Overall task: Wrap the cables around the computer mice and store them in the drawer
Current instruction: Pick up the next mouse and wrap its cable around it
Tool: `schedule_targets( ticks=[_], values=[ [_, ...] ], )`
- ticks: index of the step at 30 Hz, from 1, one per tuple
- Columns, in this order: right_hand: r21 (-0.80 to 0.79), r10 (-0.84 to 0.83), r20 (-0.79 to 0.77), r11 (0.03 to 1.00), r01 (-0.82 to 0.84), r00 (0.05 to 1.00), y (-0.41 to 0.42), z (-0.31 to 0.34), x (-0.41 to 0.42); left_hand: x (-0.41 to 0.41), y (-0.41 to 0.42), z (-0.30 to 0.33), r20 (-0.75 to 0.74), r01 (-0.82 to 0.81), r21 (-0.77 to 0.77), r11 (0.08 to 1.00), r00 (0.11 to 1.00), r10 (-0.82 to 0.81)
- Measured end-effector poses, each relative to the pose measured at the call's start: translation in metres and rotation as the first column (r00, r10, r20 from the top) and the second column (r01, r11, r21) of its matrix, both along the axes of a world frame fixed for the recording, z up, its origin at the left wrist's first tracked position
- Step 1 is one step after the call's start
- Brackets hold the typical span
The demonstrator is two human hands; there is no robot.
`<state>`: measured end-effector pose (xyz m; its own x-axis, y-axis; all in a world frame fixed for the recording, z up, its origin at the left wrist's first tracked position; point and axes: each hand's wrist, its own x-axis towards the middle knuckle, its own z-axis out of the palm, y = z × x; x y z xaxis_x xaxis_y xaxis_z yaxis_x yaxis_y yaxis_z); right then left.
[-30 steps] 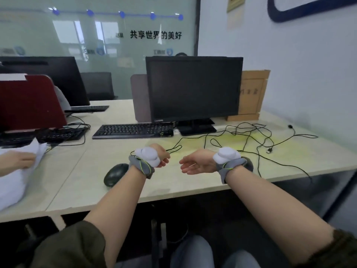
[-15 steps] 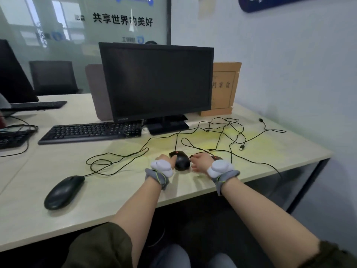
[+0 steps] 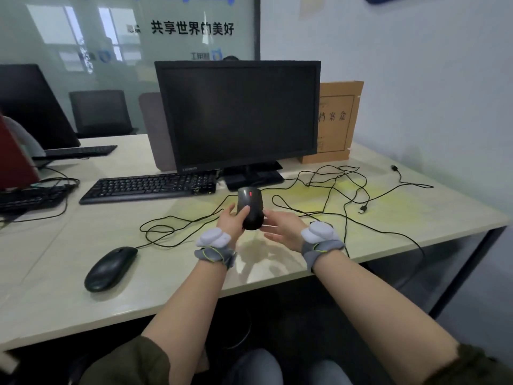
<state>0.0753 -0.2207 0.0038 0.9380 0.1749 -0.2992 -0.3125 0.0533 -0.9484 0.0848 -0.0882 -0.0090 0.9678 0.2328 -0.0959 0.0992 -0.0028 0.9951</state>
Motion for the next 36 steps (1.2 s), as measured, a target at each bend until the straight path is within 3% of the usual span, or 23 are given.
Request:
schedule_targets(
  ticks=[3, 5, 9, 13, 18, 20, 22, 25, 27, 31, 34, 36],
  values=[
    [-0.009, 0.087, 0.144, 0.996, -0.087, 0.986, 0.0, 0.028, -0.001, -0.012, 0.007, 0.025, 0.142, 0.129, -0.213, 0.968, 0.985, -0.1],
    [-0.023, 0.105, 0.256, 0.994, -0.103, 0.961, 0.0, 0.053, -0.008, -0.022, 0.009, 0.049, 0.239, 0.197, -0.241, 0.95, 0.961, -0.138],
    [0.013, 0.198, 0.419, 0.975, -0.224, 0.886, -0.014, 0.093, -0.018, -0.03, 0.008, 0.099, 0.313, 0.219, -0.185, 0.958, 0.937, -0.154],
    [-0.032, 0.362, 0.42, 0.922, -0.385, 0.832, -0.04, 0.116, -0.025, -0.027, 0.01, 0.137, 0.436, 0.117, -0.062, 0.991, 0.896, -0.078],
    [-0.068, 0.486, 0.344, 0.866, -0.495, 0.803, -0.06, 0.119, -0.035, -0.028, -0.009, 0.145, 0.511, 0.399, 0.022, 0.916, 0.784, -0.354],
    [-0.063, 0.469, 0.341, 0.876, -0.478, 0.815, -0.067, 0.116, -0.036, -0.025, -0.017, 0.14, 0.428, 0.453, -0.021, 0.891, 0.81, -0.401],
    [0.009, 0.415, 0.368, 0.893, -0.45, 0.832, -0.074, 0.112, -0.037, -0.021, -0.024, 0.134, 0.313, 0.399, -0.043, 0.916, 0.876, -0.367],
    [0.245, 0.201, 0.372, 0.92, -0.305, 0.906, -0.082, 0.109, -0.035, -0.011, -0.032, 0.118, 0.319, 0.328, 0.05, 0.943, 0.89, -0.327],
    [0.336, 0.057, 0.328, 0.926, -0.173, 0.943, -0.083, 0.105, -0.033, -0.009, -0.036, 0.105, 0.301, 0.353, -0.035, 0.935, 0.896, -0.327],
    [0.368, -0.058, 0.29, 0.928, -0.055, 0.955, -0.069, 0.09, -0.031, -0.016, -0.042, 0.09, 0.237, 0.392, -0.237, 0.889, 0.911, -0.338],
    [0.425, -0.135, 0.274, 0.905, 0.006, 0.952, -0.053, 0.082, -0.029, -0.019, -0.045, 0.083, 0.265, 0.421, -0.256, 0.87, 0.896, -0.356],
    [0.321, -0.164, 0.313, 0.945, 0.058, 0.936, -0.046, 0.078, -0.026, -0.02, -0.046, 0.08, 0.293, 0.395, -0.234, 0.888, 0.9, -0.323]
  ],
)
